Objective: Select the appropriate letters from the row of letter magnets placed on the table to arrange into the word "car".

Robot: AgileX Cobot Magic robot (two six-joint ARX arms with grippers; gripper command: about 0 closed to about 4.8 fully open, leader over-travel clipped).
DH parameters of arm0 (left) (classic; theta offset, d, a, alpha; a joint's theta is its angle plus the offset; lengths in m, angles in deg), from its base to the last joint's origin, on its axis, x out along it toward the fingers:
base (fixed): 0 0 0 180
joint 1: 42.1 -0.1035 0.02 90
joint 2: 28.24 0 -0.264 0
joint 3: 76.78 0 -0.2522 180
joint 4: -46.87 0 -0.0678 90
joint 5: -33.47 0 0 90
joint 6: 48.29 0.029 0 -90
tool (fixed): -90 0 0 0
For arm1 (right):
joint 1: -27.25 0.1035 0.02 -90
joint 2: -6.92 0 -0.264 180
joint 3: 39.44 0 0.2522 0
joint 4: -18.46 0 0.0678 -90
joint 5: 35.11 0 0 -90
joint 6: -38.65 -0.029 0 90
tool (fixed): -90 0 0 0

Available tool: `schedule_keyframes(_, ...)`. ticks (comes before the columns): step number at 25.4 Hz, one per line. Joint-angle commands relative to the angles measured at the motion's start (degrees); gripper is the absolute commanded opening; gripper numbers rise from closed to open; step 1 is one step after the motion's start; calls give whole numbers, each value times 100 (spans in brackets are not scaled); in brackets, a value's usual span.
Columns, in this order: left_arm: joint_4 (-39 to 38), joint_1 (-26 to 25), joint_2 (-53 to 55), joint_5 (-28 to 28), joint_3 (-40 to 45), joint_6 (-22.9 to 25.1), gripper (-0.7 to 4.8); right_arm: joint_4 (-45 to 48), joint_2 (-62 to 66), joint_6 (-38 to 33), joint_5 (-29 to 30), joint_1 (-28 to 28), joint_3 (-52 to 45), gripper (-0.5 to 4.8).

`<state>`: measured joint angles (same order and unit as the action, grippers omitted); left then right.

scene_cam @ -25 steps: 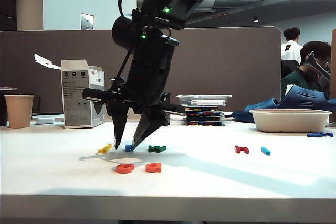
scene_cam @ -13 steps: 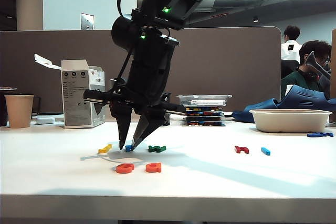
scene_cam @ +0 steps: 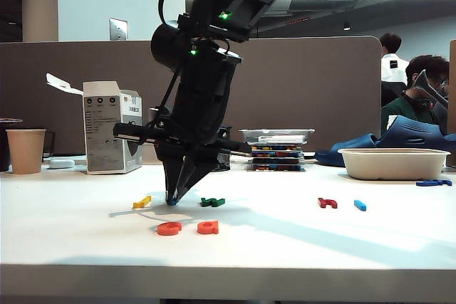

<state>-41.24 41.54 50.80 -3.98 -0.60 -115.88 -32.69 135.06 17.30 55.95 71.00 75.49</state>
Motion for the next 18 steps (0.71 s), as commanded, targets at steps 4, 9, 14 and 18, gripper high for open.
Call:
schedule_keyframes(4,28,0,-11,22,-15,7,-5,-295,-114,13,-243,4,-68,-9)
schedule_keyframes(9,28,0,-11,22,-15,7,-5,-286,-343,11,-251,4,-68,-9)
schedule_keyframes(14,28,0,-11,24,-15,7,-5,-339,-542,11,-247,22,-68,-9)
schedule_keyframes(18,31,0,-11,17,-15,7,-5,-752,-704,-59,-245,24,-68,-9)
